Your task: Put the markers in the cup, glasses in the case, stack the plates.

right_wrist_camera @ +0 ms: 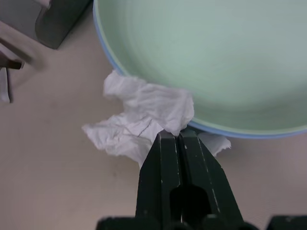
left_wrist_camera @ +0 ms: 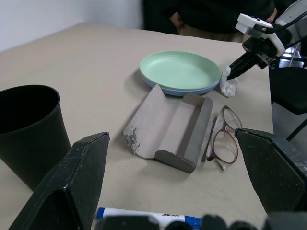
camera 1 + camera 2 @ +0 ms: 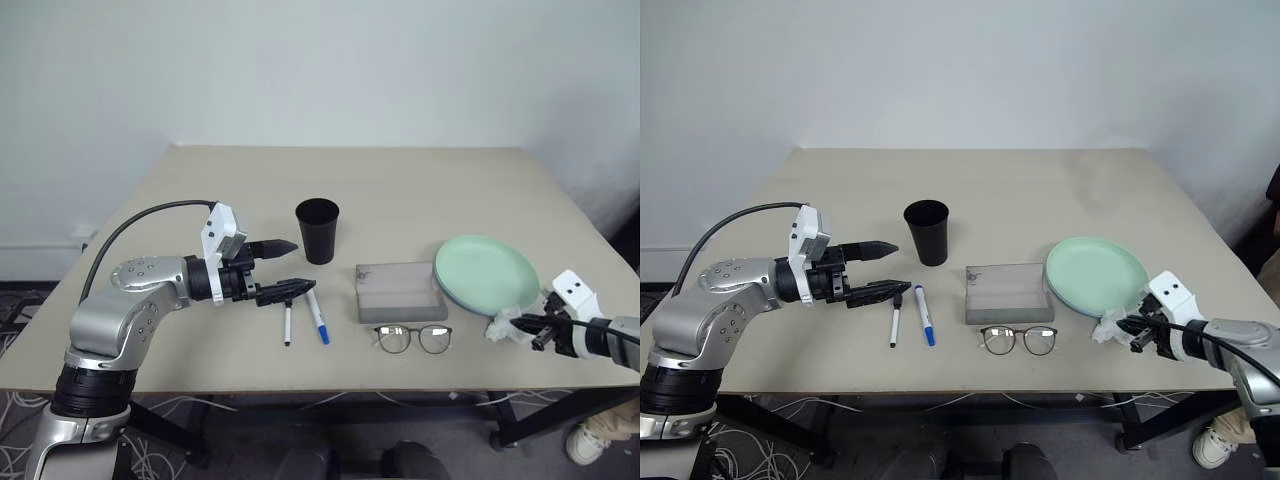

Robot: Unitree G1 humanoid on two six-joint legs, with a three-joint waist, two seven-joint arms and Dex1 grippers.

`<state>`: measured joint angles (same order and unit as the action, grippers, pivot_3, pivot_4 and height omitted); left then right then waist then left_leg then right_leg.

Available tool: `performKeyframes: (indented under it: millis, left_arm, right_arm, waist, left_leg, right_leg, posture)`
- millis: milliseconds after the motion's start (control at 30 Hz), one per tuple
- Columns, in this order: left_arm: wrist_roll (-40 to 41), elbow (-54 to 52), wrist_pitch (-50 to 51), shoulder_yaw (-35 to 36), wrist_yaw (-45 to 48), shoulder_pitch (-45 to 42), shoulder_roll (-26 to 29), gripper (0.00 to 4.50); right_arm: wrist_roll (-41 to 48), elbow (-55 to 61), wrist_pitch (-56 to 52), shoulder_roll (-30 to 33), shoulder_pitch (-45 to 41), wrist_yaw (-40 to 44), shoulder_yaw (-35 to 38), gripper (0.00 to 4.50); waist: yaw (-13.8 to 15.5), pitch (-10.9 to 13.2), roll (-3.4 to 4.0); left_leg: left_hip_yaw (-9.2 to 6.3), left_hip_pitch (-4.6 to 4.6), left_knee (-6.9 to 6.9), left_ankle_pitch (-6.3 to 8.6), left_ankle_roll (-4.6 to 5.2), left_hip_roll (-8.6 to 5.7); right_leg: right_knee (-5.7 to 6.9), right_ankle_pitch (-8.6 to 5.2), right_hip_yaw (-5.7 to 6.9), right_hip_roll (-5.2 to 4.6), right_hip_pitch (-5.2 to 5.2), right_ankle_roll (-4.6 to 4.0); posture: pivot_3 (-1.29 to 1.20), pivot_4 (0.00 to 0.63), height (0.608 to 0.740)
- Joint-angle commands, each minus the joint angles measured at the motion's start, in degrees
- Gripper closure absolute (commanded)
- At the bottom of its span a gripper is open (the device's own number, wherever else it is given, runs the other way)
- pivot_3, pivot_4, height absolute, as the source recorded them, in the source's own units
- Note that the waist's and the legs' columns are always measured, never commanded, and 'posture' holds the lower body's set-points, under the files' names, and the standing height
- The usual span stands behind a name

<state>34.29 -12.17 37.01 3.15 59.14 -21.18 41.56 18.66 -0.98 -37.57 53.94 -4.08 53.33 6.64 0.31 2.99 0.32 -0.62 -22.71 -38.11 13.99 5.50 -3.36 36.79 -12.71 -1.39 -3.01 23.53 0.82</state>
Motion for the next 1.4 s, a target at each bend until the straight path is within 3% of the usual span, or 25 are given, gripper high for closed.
performKeyframes:
  millis: [33, 167, 267, 433, 633, 800, 967, 1167, 1400]
  left_arm:
    - [0.50, -1.47, -0.42, 1.08, -0.22, -0.75, 0.42, 0.00]
    - [0.50, -1.31, -0.46, 1.11, -0.10, -0.74, 0.47, 0.00]
    - [0.49, -1.17, -0.48, 1.10, -0.03, -0.77, 0.46, 0.00]
    - [0.33, -1.02, -0.44, 0.10, -0.03, -1.11, -0.19, 0.00]
    - [-1.32, -1.06, -0.98, -3.66, 0.67, -2.12, -1.20, 0.00]
    - [-5.14, 1.38, -4.14, -7.84, 1.59, -6.13, -2.70, 0.00]
    - [-8.28, 4.74, -6.81, -12.23, 2.11, -11.69, -6.74, 0.00]
    - [-13.96, 9.46, -7.03, -22.08, 3.72, -17.59, -13.20, 0.00]
    - [-19.30, 14.21, -8.67, -31.06, 6.98, -20.83, -19.07, 0.00]
  right_arm:
    - [2.87, 2.08, -0.30, 3.62, -1.86, 4.23, 4.13, 4.45]
    - [6.27, 2.03, 0.44, 6.22, -3.74, 9.08, 7.45, 4.45]
    - [6.43, 0.42, 0.43, 5.48, -9.19, 7.44, 7.76, 4.45]
    - [-0.10, -5.80, 2.17, 0.37, -18.63, -1.45, 2.22, 4.45]
    - [-4.86, -10.54, 3.74, -4.43, -22.07, -4.16, -3.83, 4.45]
    - [-7.72, -14.89, 6.70, -5.53, -23.78, -5.11, -5.57, 3.25]
    - [-6.14, -12.83, 8.35, -3.49, -23.65, -0.67, -4.21, 1.54]
    - [-0.06, -4.33, 6.62, 0.63, -19.91, 8.80, -0.99, 1.54]
    - [2.47, 1.75, 4.23, 1.54, -16.83, 9.94, -0.24, 1.54]
  waist:
    - [0.10, 0.00, 0.00]
    - [0.09, 0.00, 0.00]
    - [-0.10, 0.00, 0.01]
    - [-0.23, -0.01, -0.04]
    - [0.45, -0.02, -0.02]
    - [0.44, -0.04, 0.01]
    - [0.43, -0.06, 0.03]
    - [0.48, -0.07, 0.06]
    - [0.43, -0.07, 0.06]
  left_leg:
    - [0.00, 0.00, 0.00, 0.00, 0.00, 0.00]
    - [0.00, 0.01, -0.01, 0.00, 0.00, 0.01]
    - [0.00, 0.02, -0.01, 0.00, 0.00, 0.02]
    - [0.00, 0.06, 0.00, 0.00, -0.01, 0.05]
    - [0.01, -0.10, 0.01, 0.00, 0.00, -0.06]
    - [0.01, -0.44, -0.03, -0.01, -0.01, -0.13]
    - [0.00, -0.77, -0.09, -0.08, -0.11, -0.10]
    - [-0.02, -0.85, -0.19, -0.08, -0.08, -0.09]
    - [-0.01, -0.84, -0.43, -0.11, -0.01, -0.04]
  right_leg:
    - [0.00, 0.00, 0.01, 0.00, 0.00, 0.00]
    - [-0.01, -0.02, 0.02, -0.01, -0.02, 0.04]
    - [-0.01, -0.03, 0.04, -0.01, -0.01, 0.04]
    - [0.00, -0.01, 0.09, -0.01, 0.00, 0.03]
    - [-0.03, 0.08, 0.10, -0.11, 0.08, 0.03]
    - [0.00, 0.16, 0.09, -0.14, 0.56, 0.02]
    - [0.10, 0.24, 0.10, -0.06, 0.77, -0.04]
    - [0.09, 0.28, 0.14, -0.02, 0.76, 0.02]
    - [0.12, 0.38, 0.11, 0.02, 0.68, 0.17]
  posture:
    - [0.00, 0.000, 0.731]
    - [0.00, 0.000, 0.731]
    - [0.00, 0.000, 0.731]
    - [0.00, 0.000, 0.731]
    - [0.00, 0.000, 0.731]
    - [0.00, 0.000, 0.731]
    - [0.00, 0.000, 0.731]
    - [0.00, 0.000, 0.731]
    - [0.00, 0.000, 0.731]
